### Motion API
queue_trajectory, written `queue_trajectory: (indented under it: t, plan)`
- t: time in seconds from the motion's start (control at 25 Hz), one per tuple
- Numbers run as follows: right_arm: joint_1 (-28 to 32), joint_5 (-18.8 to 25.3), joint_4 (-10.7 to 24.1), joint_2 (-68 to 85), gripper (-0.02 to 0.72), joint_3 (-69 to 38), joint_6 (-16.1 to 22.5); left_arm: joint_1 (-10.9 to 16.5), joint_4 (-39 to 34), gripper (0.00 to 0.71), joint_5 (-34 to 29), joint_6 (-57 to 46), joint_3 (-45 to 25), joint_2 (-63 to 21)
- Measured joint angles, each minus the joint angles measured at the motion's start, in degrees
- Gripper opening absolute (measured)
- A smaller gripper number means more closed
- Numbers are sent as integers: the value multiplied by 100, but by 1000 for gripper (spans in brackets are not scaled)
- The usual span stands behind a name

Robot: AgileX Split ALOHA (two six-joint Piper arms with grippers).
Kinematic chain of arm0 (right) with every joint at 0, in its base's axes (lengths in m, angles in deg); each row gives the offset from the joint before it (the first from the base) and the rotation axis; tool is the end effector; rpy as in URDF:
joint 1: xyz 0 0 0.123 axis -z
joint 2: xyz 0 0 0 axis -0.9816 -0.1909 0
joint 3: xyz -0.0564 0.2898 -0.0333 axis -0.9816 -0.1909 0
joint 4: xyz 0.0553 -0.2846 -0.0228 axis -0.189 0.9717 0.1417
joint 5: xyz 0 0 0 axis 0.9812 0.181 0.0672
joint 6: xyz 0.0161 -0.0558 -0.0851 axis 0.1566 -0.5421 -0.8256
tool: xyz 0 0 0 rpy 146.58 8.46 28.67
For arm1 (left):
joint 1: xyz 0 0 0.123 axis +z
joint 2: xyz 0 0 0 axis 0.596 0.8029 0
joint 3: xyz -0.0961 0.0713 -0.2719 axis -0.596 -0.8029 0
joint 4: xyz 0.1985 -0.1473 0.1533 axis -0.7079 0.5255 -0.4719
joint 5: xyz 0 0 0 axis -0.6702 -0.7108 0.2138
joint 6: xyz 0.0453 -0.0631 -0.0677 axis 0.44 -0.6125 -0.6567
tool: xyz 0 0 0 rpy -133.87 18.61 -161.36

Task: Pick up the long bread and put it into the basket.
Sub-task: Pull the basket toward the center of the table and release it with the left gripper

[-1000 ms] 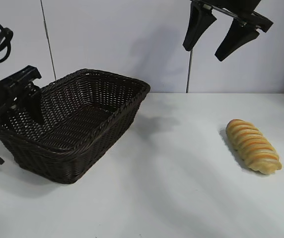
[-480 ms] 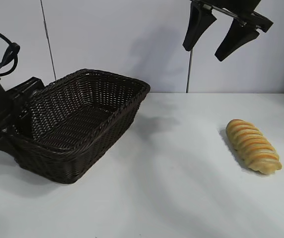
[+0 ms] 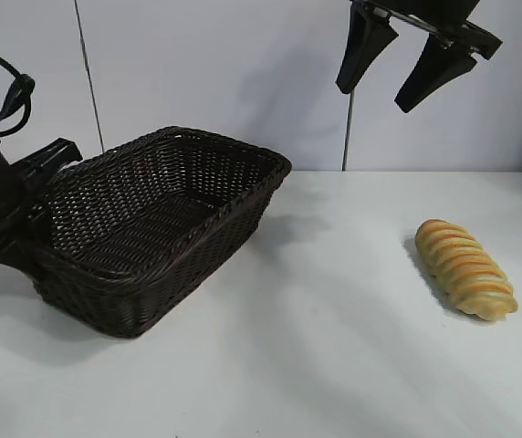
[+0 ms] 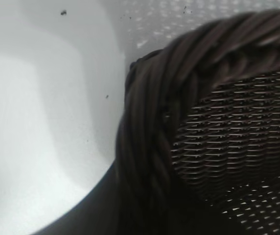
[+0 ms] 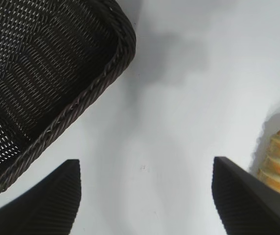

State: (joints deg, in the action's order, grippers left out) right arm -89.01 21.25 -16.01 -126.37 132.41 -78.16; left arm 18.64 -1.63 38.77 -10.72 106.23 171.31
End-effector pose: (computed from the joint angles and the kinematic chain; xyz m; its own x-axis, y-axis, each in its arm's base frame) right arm 0.4597 0.1143 0.2966 -0.9105 -0.2059 -0.3587 -0.3159 0.9060 0.2817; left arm 0.3365 -0.1215 0.1549 -0.6314 -0.7750 -0.0254 -0.7116 0.5921 -0.3782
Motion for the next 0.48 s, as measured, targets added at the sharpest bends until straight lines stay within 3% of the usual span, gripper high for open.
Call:
queue_trajectory:
  t: [0.28, 0.48]
  plan:
    - [0, 0, 0, 0, 538, 0, 0, 161, 674, 98, -410, 909, 440, -10]
    - [0, 4, 0, 0, 538, 0, 0, 398, 776, 98, -842, 1480, 724, 16]
